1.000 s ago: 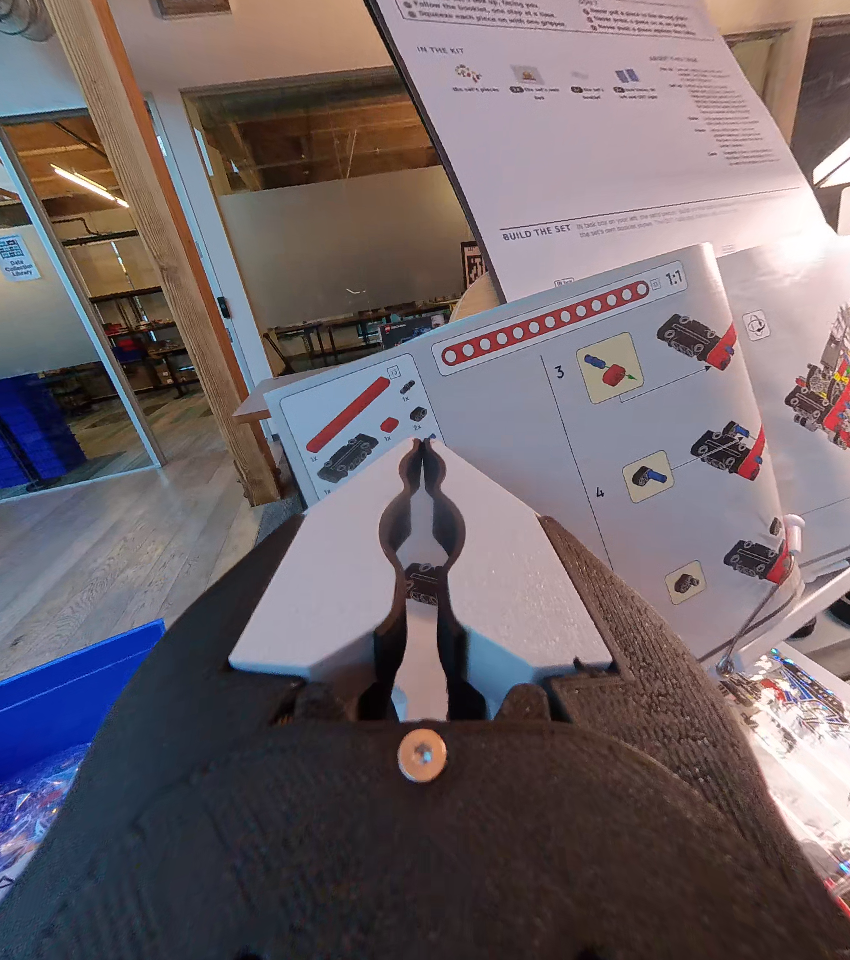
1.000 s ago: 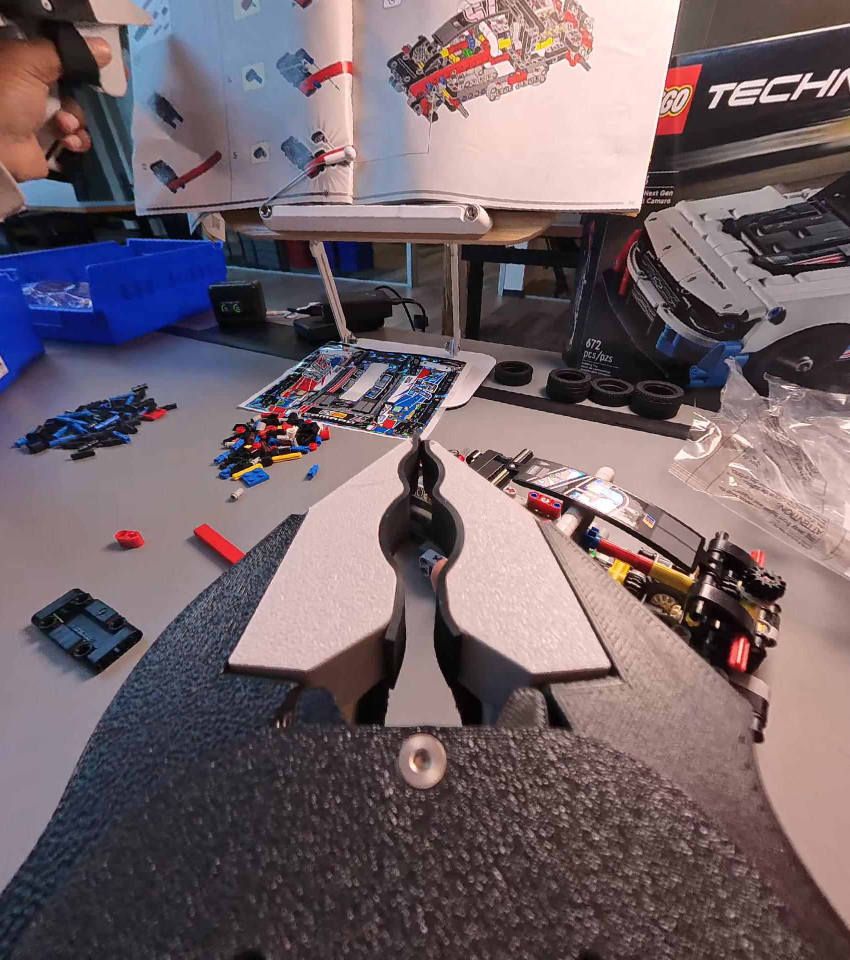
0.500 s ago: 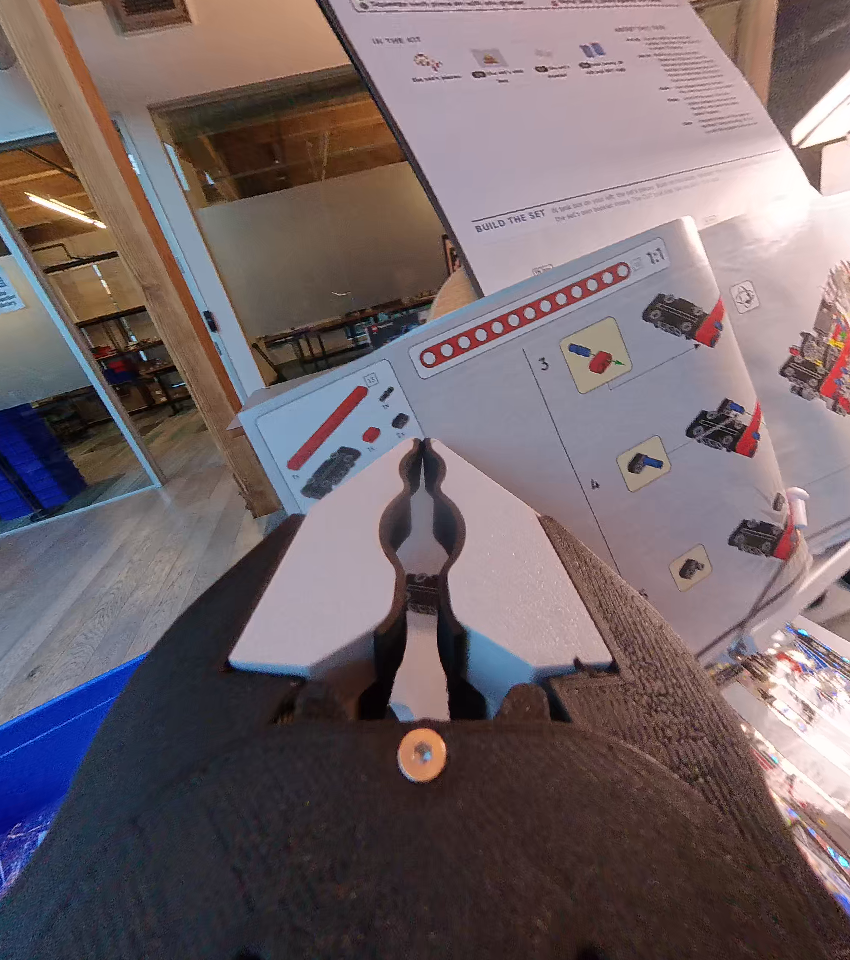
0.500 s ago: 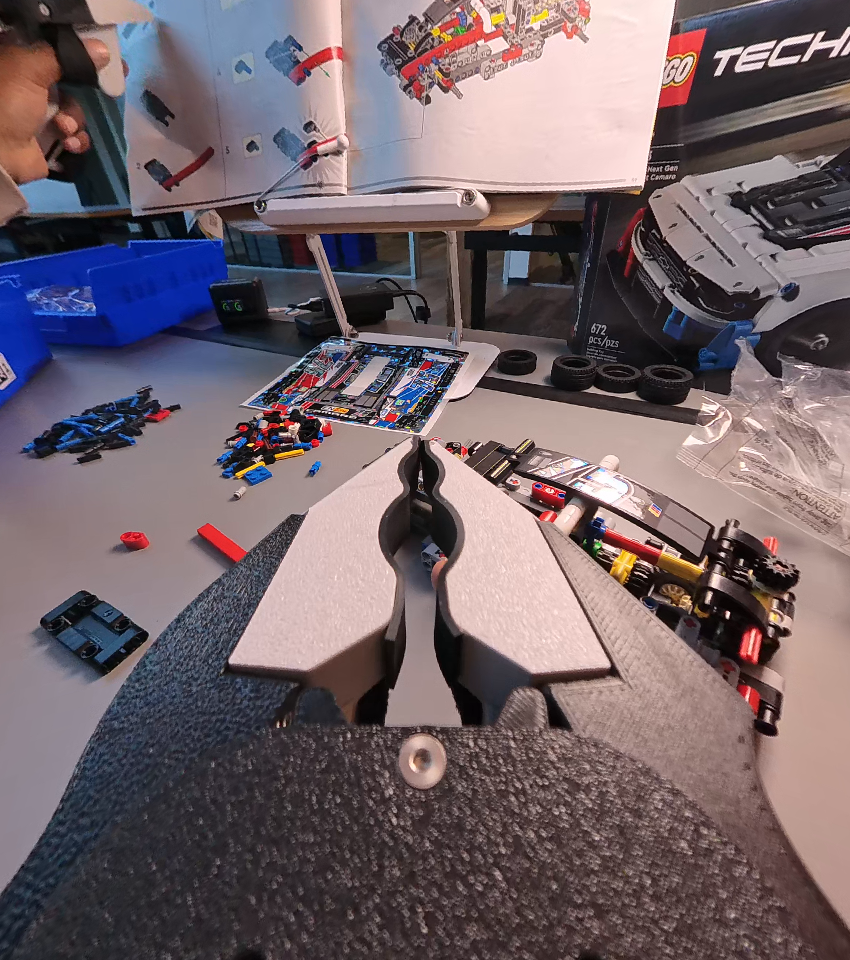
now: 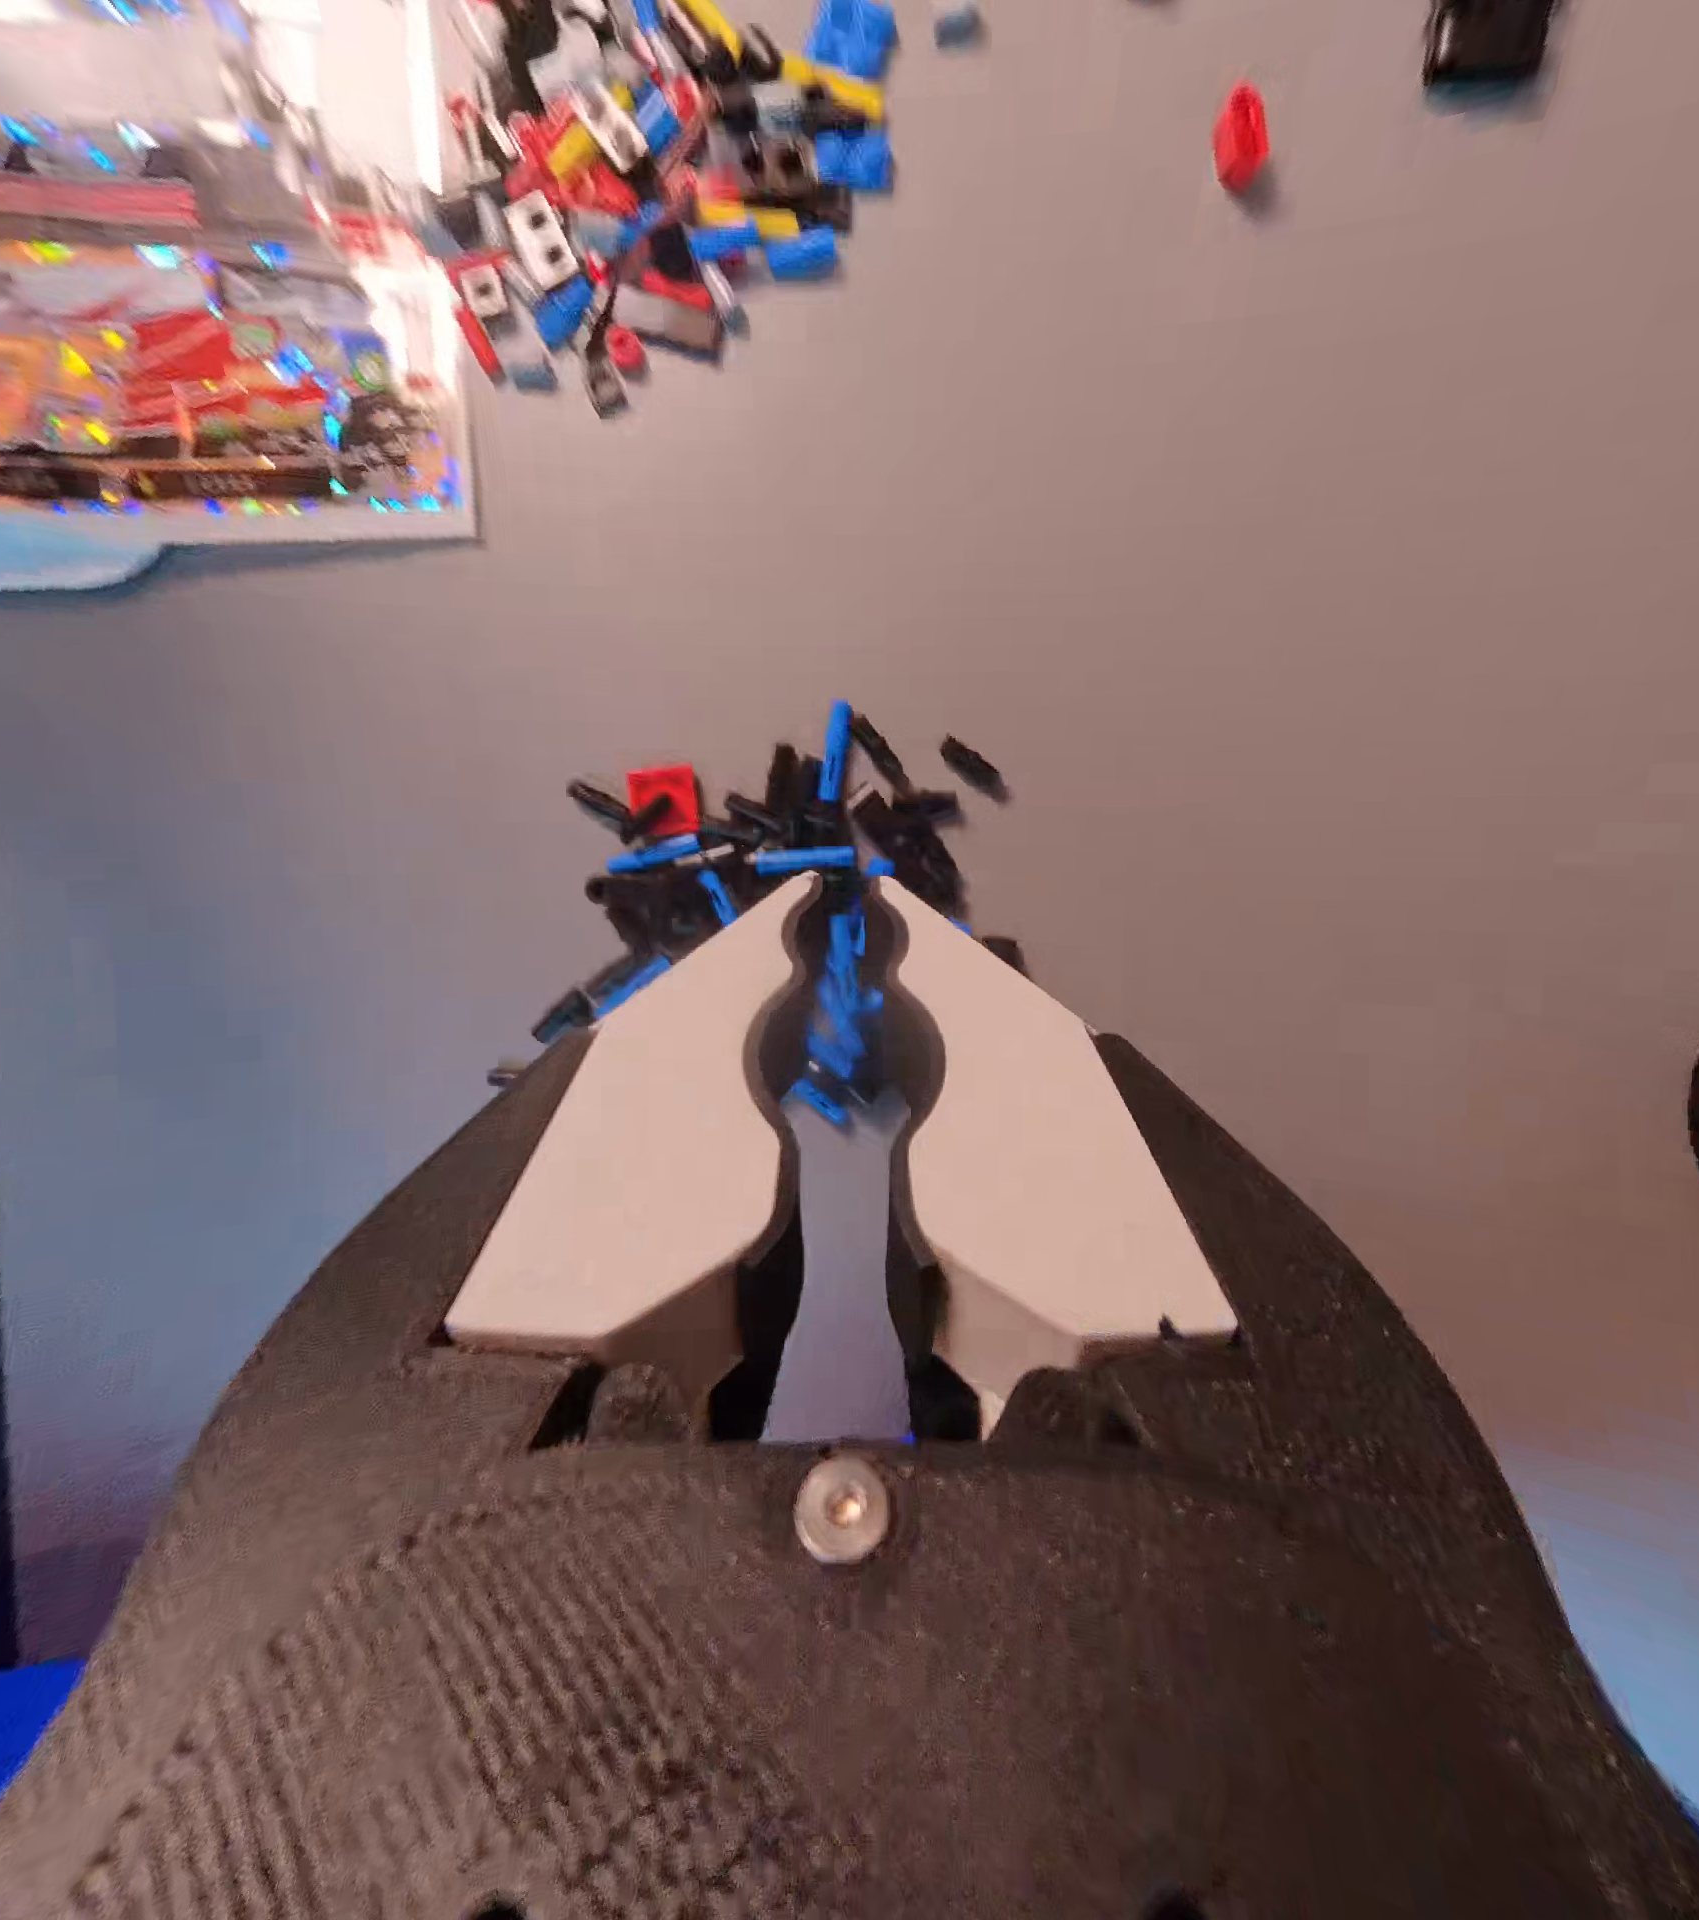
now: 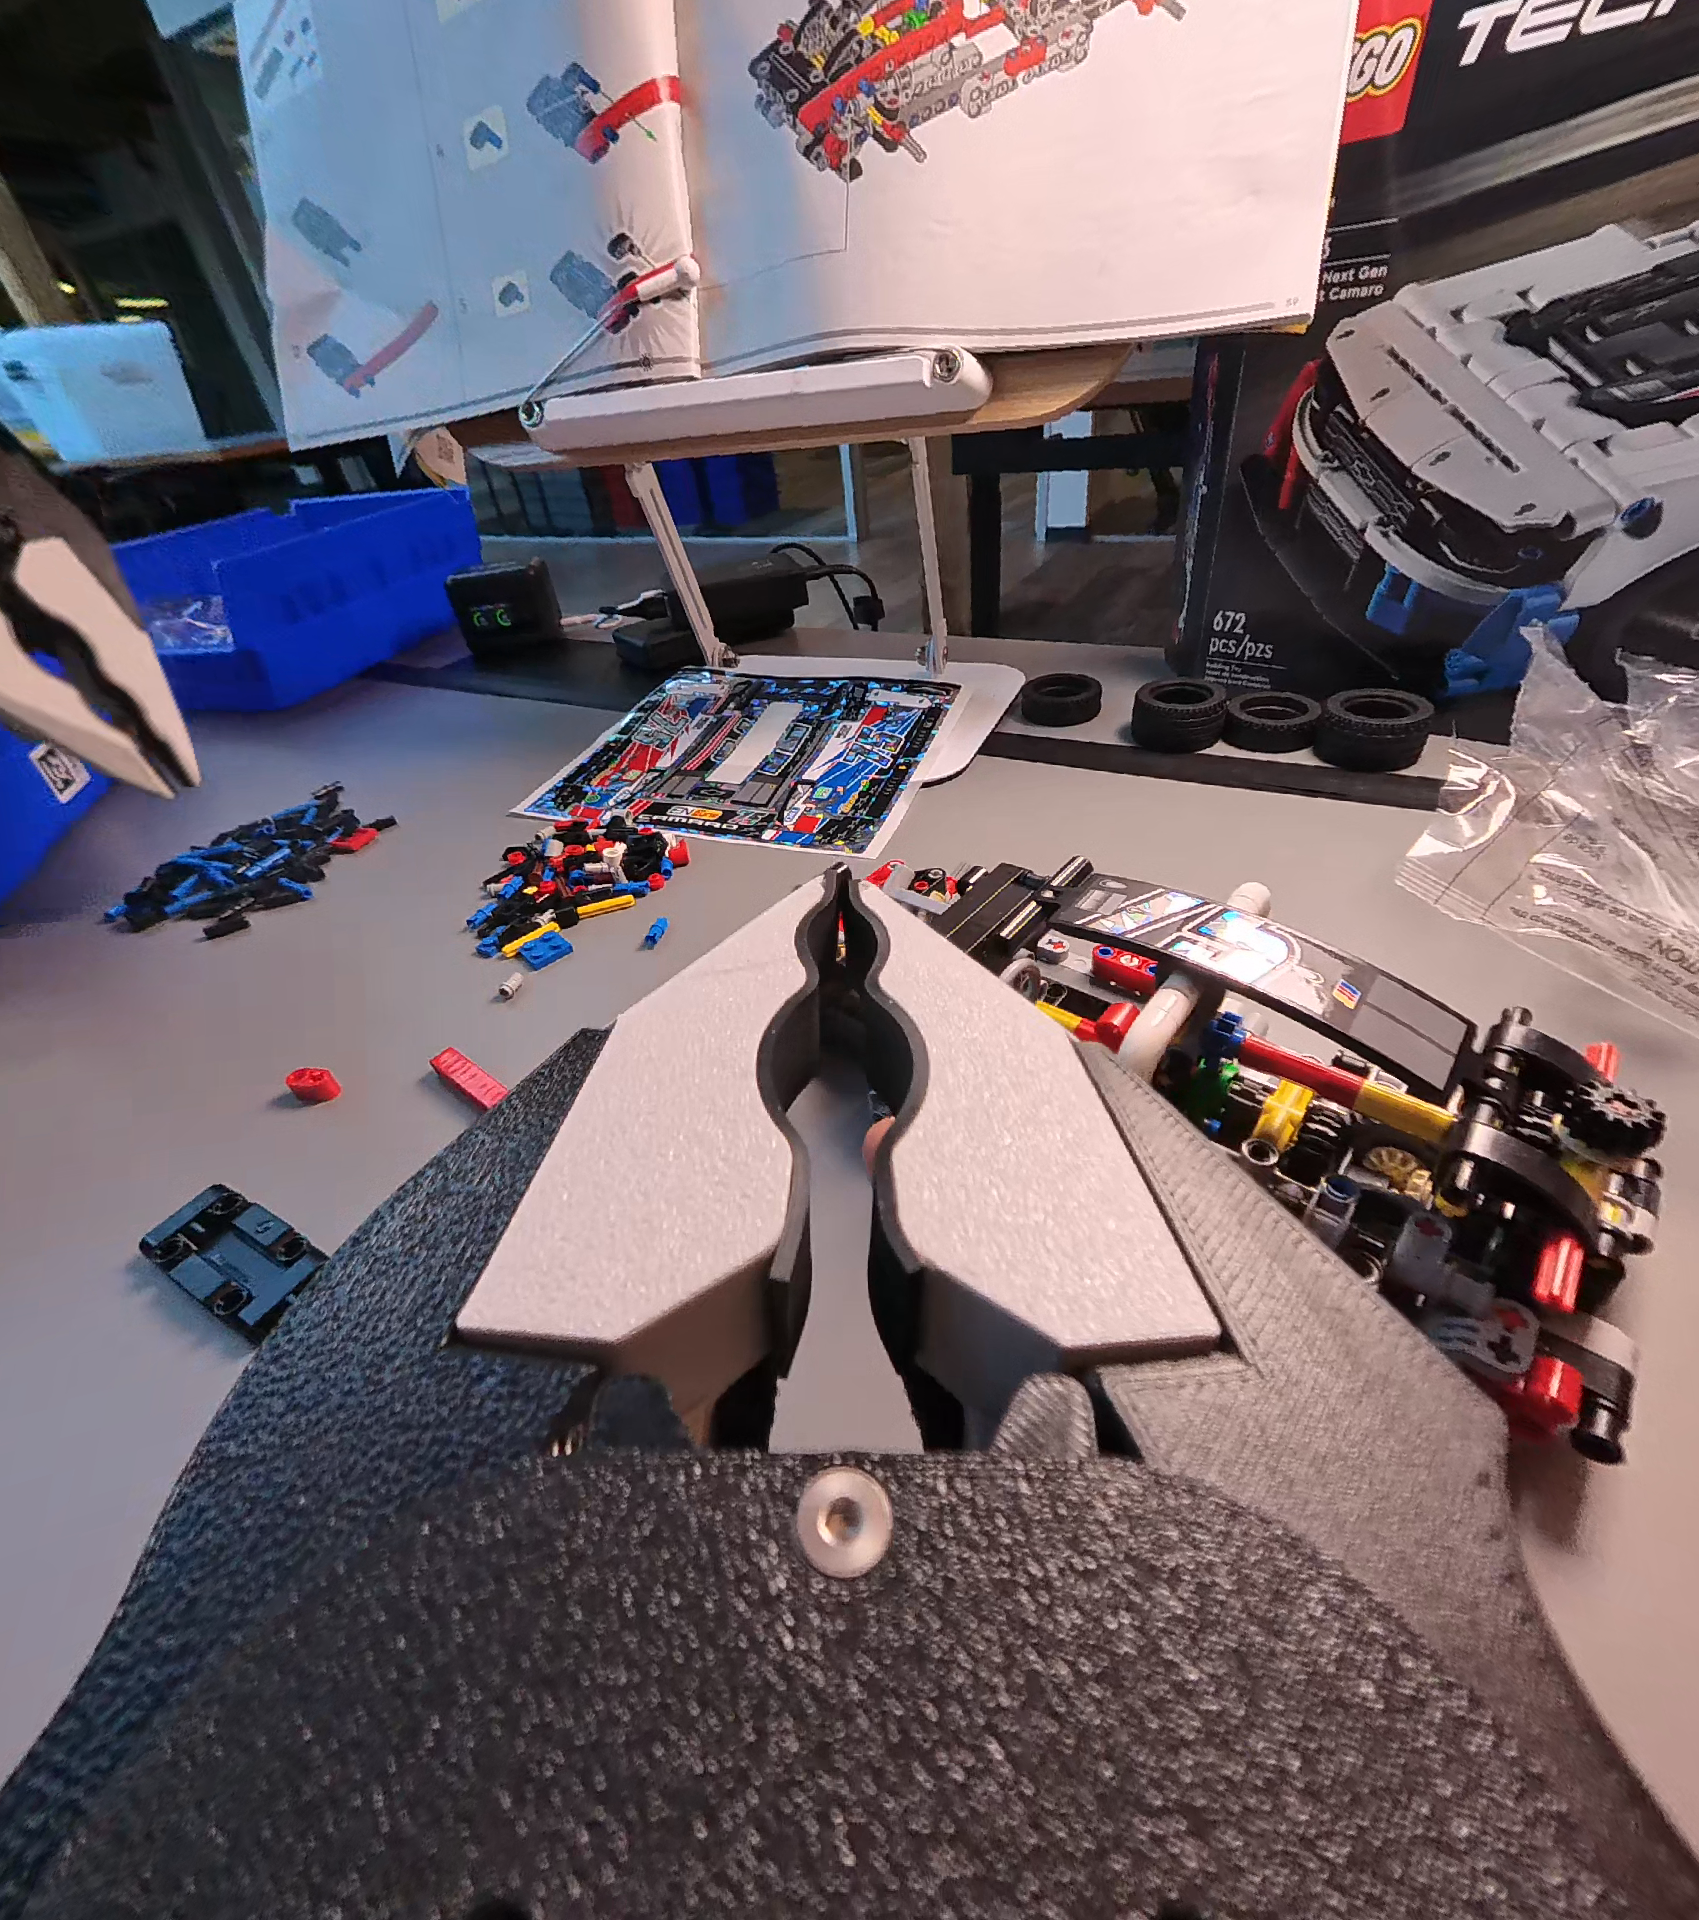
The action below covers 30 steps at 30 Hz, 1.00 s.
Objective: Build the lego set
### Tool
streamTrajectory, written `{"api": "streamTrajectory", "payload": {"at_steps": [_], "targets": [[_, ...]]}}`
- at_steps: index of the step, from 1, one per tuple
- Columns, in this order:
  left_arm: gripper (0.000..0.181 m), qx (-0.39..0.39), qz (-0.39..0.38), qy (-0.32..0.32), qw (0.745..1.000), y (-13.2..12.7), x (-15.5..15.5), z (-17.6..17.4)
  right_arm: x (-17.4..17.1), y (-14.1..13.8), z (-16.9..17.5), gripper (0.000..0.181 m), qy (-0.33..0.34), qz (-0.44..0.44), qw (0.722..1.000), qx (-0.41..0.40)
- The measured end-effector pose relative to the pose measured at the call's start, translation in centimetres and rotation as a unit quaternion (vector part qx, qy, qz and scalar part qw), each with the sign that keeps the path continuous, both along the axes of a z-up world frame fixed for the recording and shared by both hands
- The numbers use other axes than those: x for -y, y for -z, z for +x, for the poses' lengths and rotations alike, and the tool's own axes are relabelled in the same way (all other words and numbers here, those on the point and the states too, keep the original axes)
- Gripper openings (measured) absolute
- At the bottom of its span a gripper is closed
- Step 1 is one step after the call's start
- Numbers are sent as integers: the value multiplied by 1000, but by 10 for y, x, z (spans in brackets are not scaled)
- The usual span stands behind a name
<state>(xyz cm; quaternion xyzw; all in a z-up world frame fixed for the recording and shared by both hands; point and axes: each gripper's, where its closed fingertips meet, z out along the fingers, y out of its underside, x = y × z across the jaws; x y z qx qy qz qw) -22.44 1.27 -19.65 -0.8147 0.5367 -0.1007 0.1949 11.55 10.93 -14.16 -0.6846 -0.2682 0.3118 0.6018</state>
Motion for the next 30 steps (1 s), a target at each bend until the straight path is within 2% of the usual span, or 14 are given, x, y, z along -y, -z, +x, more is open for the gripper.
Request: {"api": "streamTrajectory", "payload": {"at_steps": [3, 13, 20, 30], "targets": [[11, -65, 1, 11, 998, 17, 10, -15, -1, 3, -2, 0, -2, -9, 1000, -2], [15, -112, 12, 28, 993, 37, -12, -20, -1, 3, 2, 0, 2, -17, 1000, -5], [9, -94, -3, 23, 995, 43, -14, -17, -3, 5, 3, 0, -1, -34, 999, -17], [15, -93, 7, 33, 995, 46, -15, -15, -4, 8, 3, 0, -3, -46, 999, -21]]}}
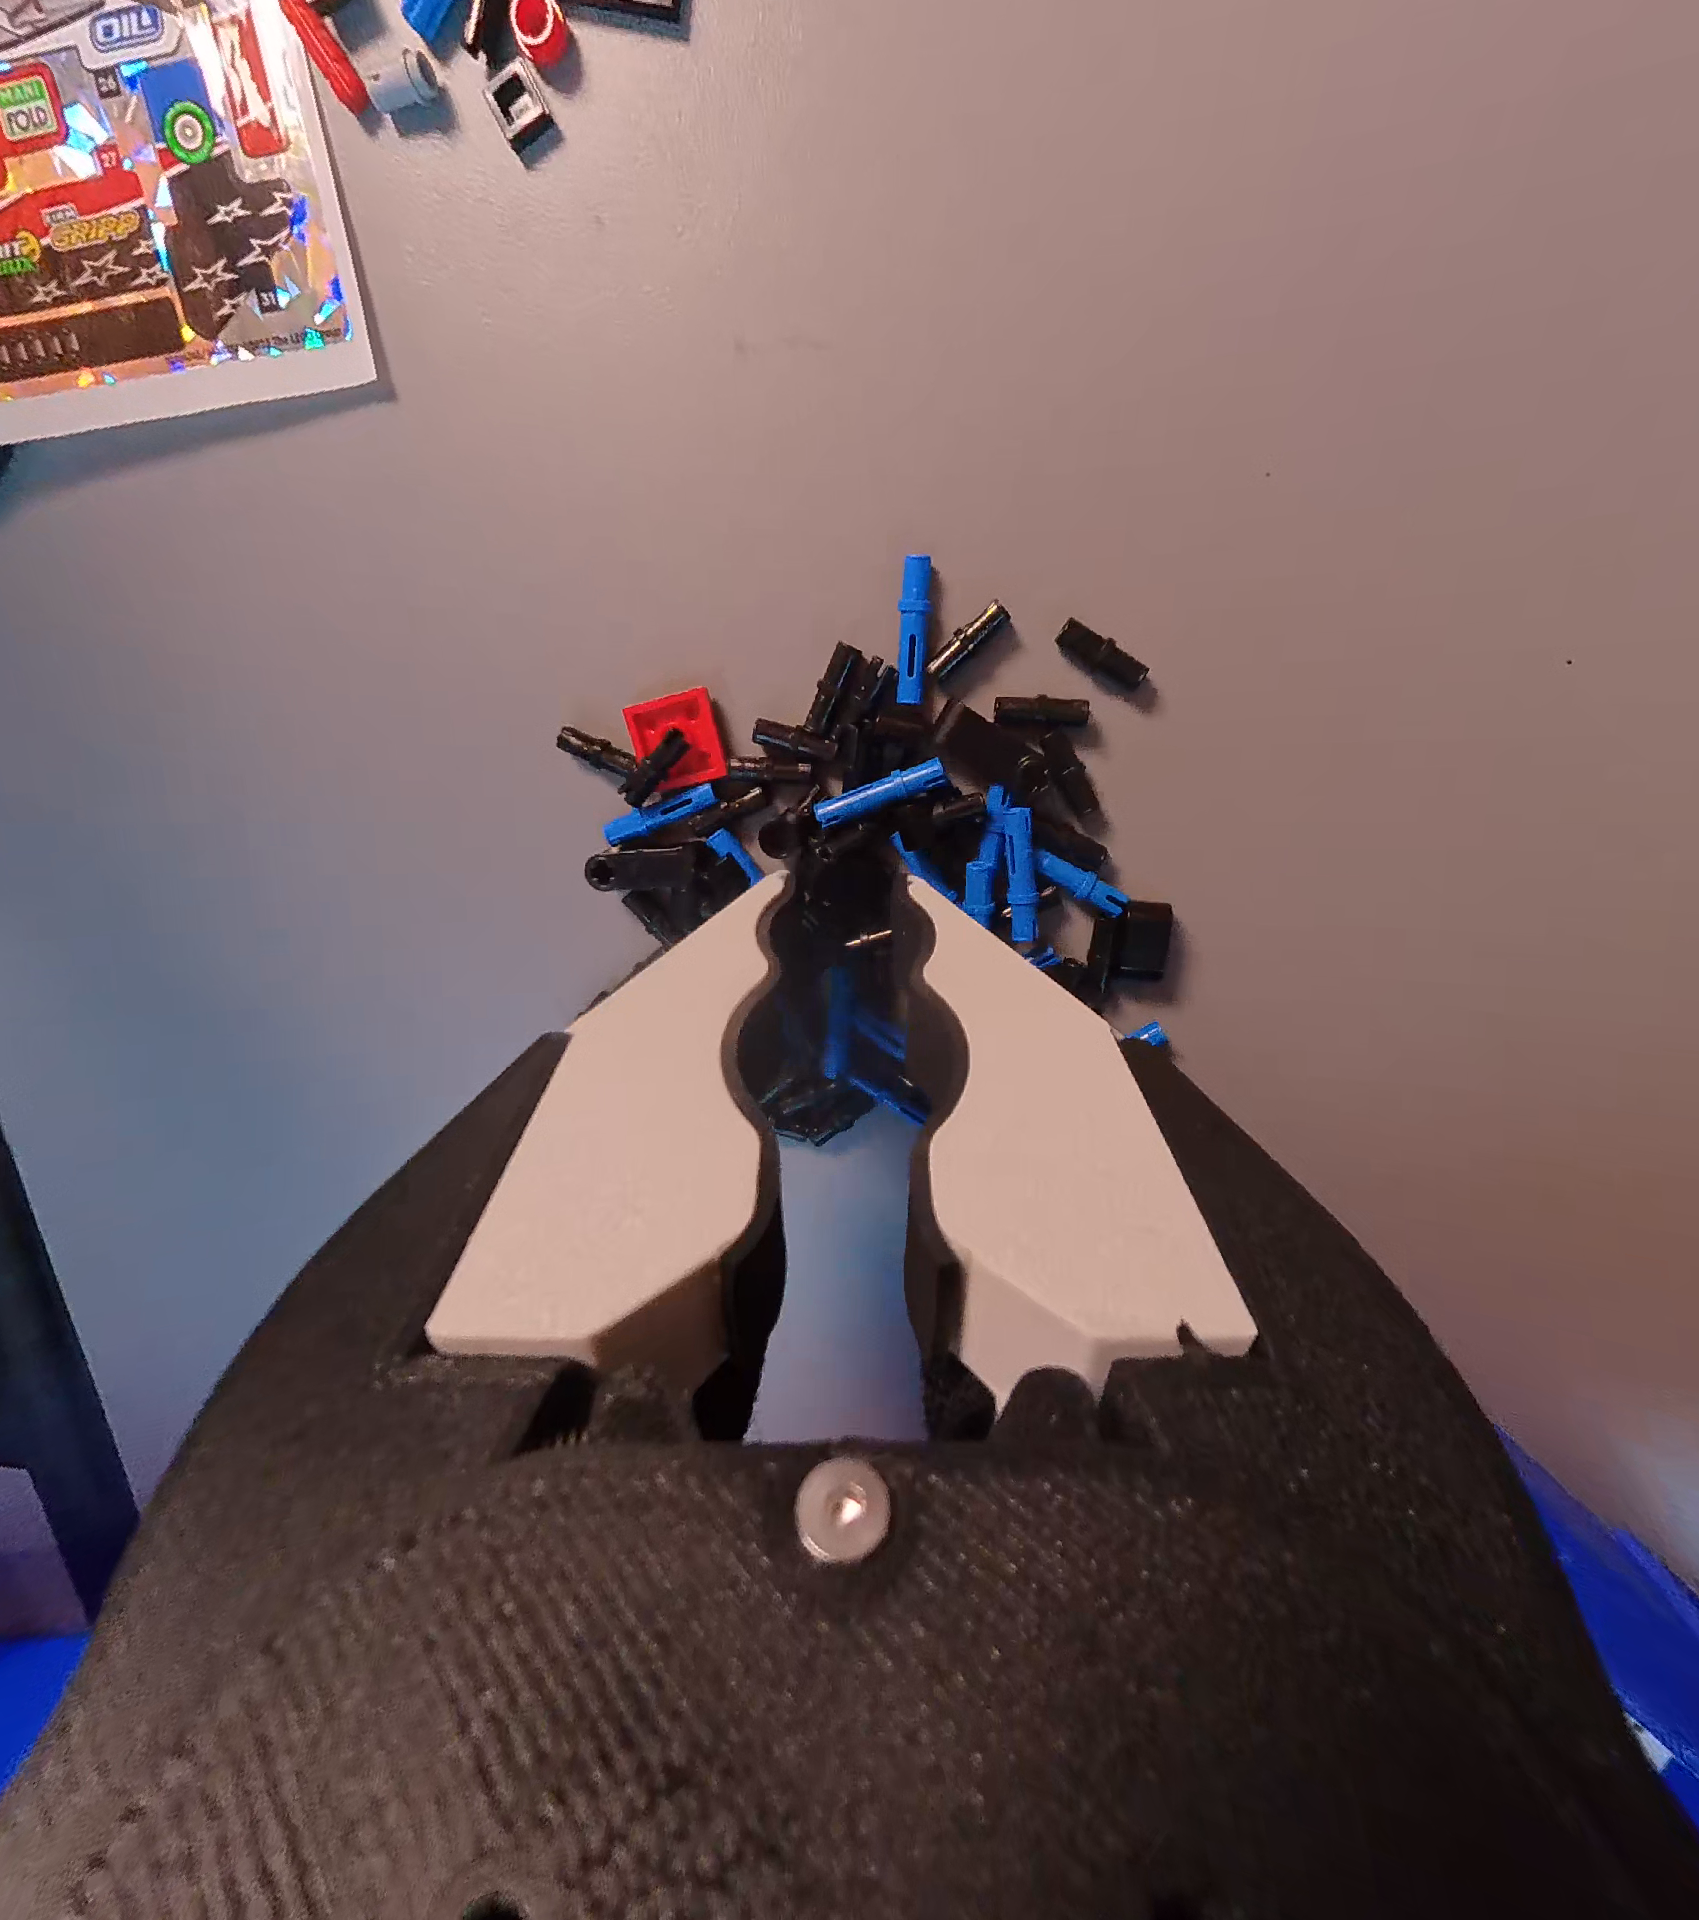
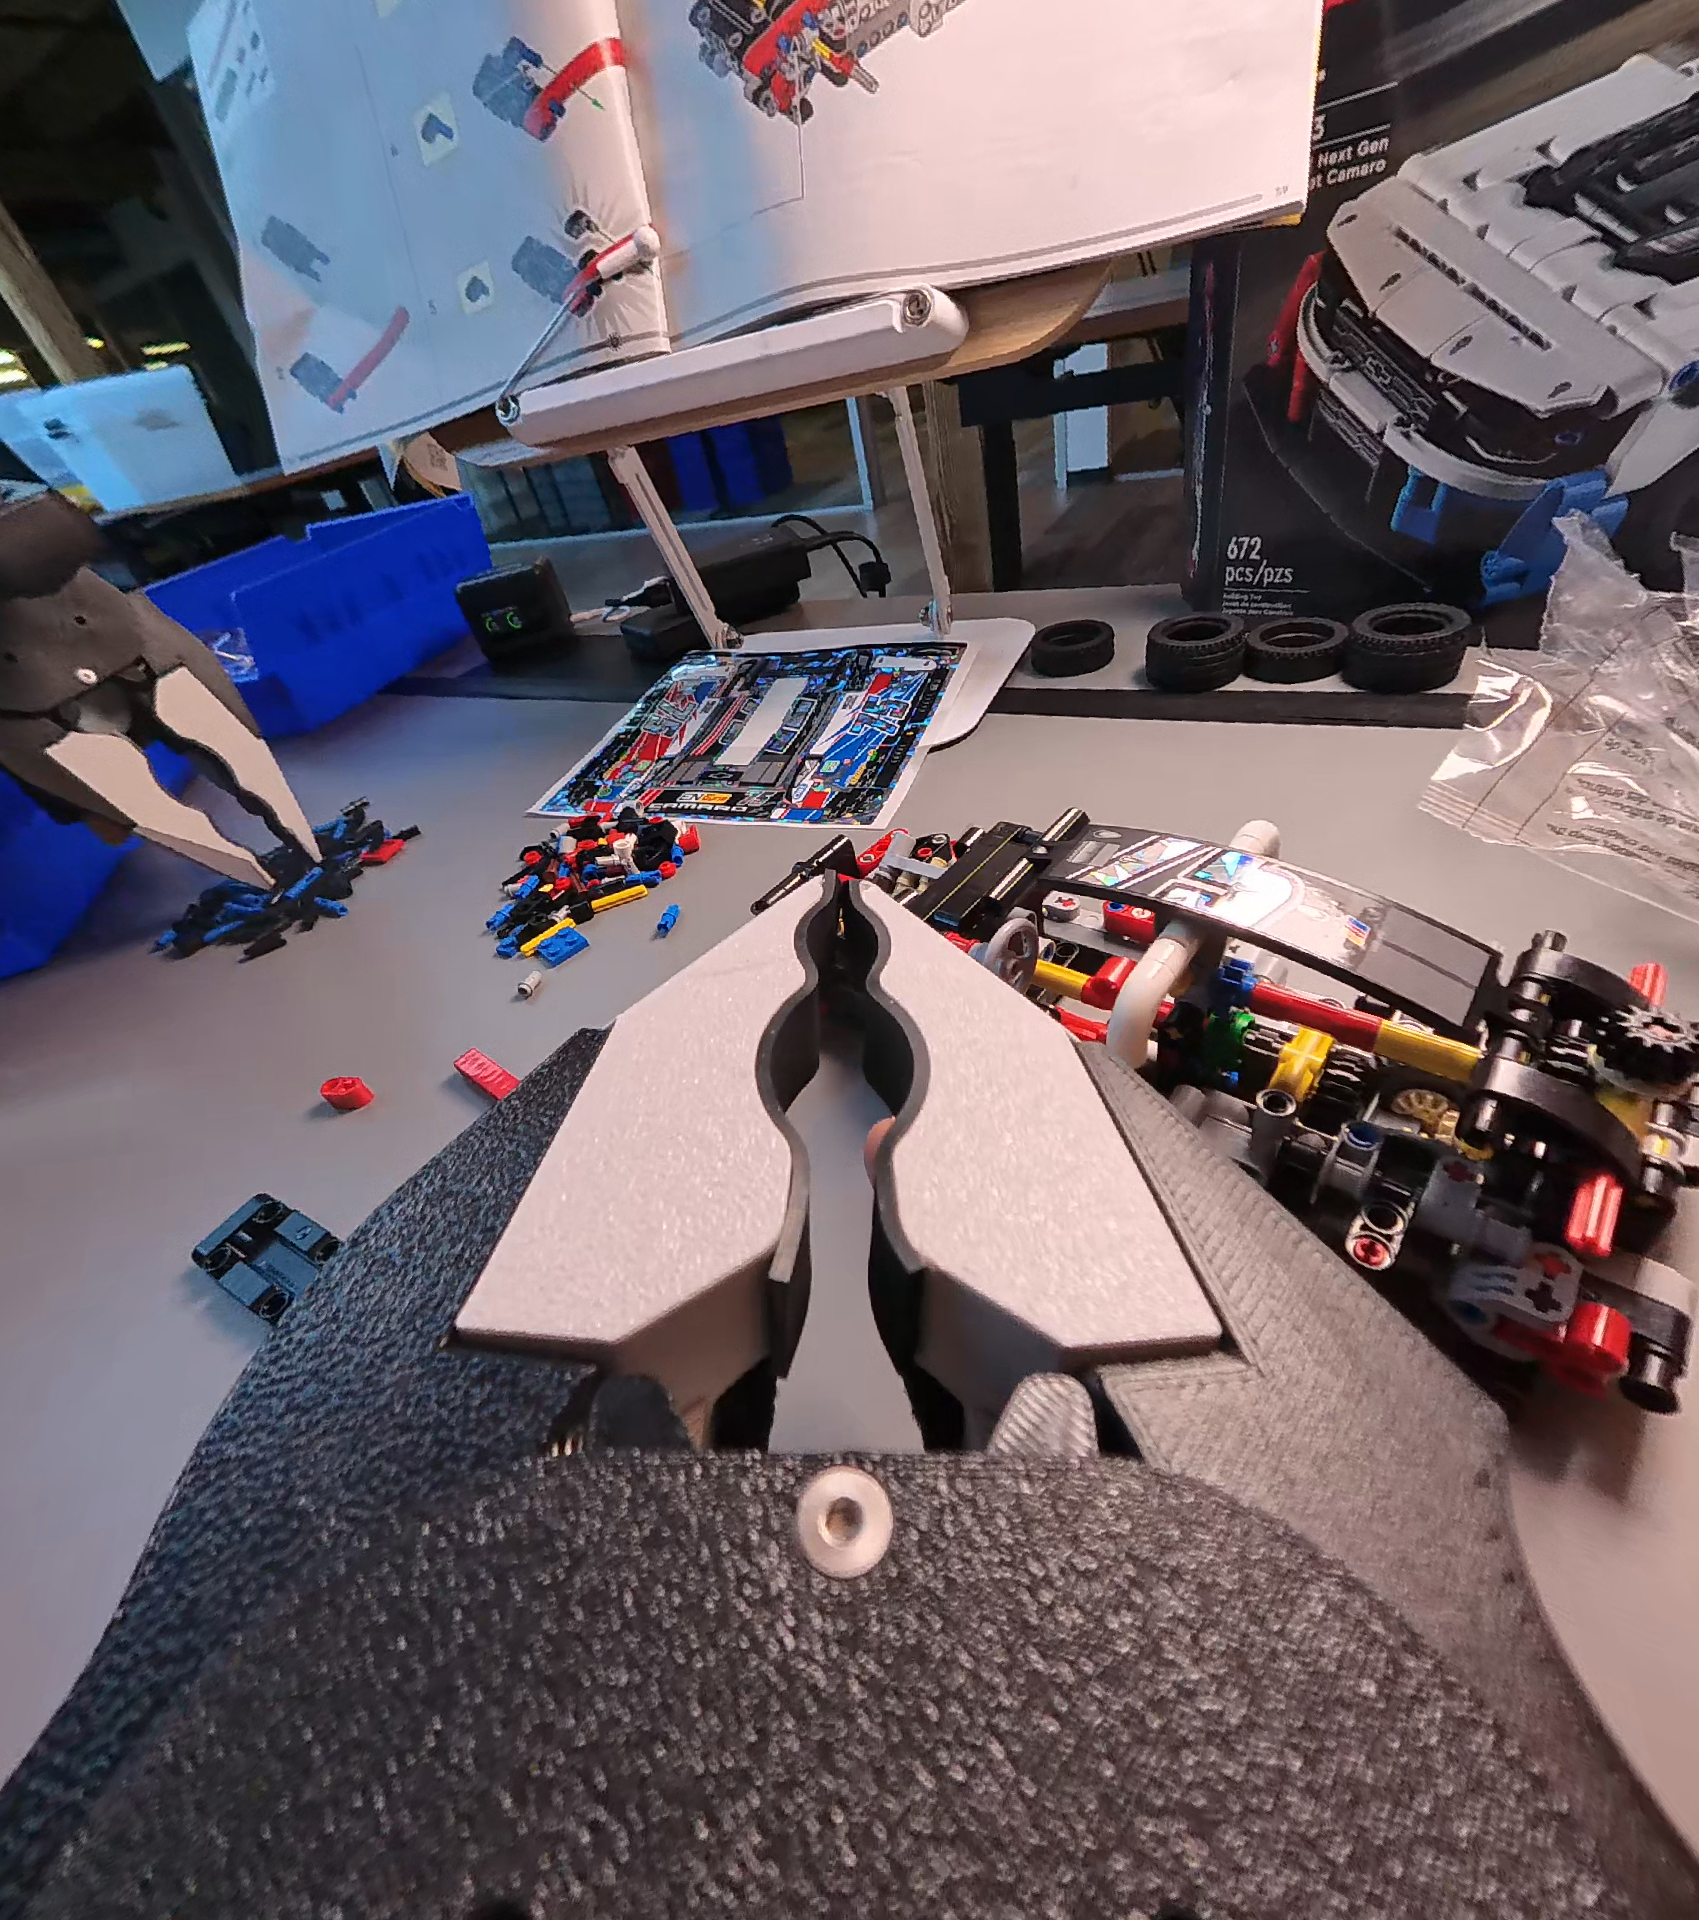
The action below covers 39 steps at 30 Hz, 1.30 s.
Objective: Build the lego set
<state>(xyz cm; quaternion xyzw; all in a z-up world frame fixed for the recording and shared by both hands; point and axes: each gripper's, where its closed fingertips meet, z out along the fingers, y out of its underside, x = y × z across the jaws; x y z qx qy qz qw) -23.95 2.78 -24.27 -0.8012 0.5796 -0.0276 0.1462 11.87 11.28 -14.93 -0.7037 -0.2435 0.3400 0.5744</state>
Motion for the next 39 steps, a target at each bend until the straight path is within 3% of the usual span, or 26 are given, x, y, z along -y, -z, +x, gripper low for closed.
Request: {"api": "streamTrajectory", "payload": {"at_steps": [8, 11, 14, 23, 27, 32, 39], "targets": [[13, 10, 21, 0, 1000, -4, -4, -2, 0, 0, 0, 0, -1, -2, 1000, 0], [13, 38, 36, -8, 999, -17, -5, -3, 0, 0, 1, 0, -1, -3, 1000, -1], [12, 117, 58, -17, 991, -43, -6, 8, 0, 0, 0, 0, -3, -3, 1000, -2], [13, 361, 125, -7, 924, -134, 10, 66, 15, -8, -13, 0, -41, 32, 999, 9], [13, 414, 235, -29, 879, -165, 21, 123, 47, -23, -42, 3, -107, 94, 989, 31], [13, 430, 314, -53, 845, -147, 39, 198, 108, -47, -101, 11, -233, 69, 970, 11], [13, 393, 345, -46, 851, -125, 52, 236, 133, -44, -131, 15, -267, 48, 960, 65]]}}
